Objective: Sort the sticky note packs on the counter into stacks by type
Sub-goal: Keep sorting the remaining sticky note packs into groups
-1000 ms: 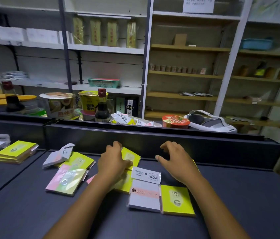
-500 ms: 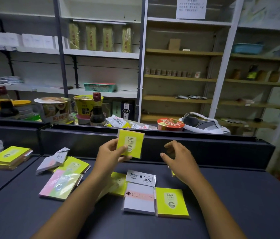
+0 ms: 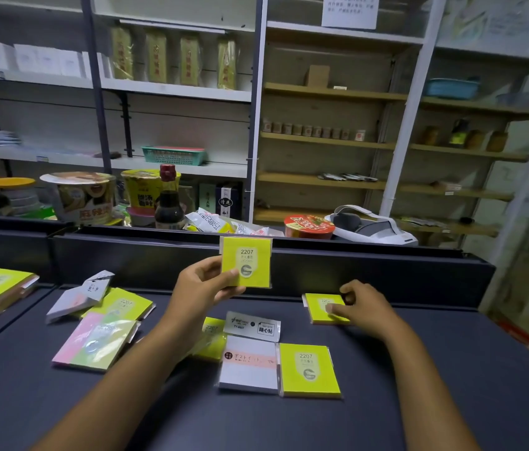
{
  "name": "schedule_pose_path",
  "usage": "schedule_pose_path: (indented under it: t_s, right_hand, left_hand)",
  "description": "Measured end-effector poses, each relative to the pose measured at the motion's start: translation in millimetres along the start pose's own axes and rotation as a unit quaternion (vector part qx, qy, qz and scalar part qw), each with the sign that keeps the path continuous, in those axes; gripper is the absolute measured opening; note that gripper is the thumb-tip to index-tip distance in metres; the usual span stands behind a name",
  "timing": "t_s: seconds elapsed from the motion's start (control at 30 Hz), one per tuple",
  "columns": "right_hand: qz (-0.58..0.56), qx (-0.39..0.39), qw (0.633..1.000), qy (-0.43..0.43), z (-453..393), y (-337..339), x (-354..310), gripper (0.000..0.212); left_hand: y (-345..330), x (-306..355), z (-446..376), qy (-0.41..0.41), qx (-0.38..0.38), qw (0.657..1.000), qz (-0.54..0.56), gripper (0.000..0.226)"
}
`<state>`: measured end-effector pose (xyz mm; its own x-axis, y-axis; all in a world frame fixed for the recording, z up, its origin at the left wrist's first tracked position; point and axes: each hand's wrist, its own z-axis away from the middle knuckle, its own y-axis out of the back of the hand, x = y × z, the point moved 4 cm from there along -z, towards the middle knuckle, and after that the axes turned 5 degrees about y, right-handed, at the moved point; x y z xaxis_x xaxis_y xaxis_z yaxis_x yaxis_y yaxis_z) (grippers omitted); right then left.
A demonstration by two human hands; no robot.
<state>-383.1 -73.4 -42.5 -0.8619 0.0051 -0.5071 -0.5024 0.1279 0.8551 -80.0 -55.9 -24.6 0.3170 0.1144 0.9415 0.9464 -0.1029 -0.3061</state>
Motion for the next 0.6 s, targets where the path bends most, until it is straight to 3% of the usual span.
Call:
schedule_pose_path:
  t_s: [0.1,0.33,0.5,0.6]
  right_hand:
    - [0.015,-0.037,0.999,-0.020,0,-7,5,0.083]
    - [-0.035,-0.079,0.996,-0.031,0,-13,10,0.098]
    - [-0.063,-0.113,0.992,-0.006,-2,-17,3,0.074]
    - [-0.094,-0.131,0.987,0.002,-2,-18,1,0.069]
  left_hand:
    - [1,-1,-1,0.001,-0.003,1.000,-0.005,0.025]
    - [2,-3,-3,0.000,0.003,1.000,-0.018,0.023]
    - [4,-4,-5,-0.002,0.011,1.000,-0.028,0.024]
    - [6,-4,-6,-0.002,0.017,0.999,-0.030,0.024]
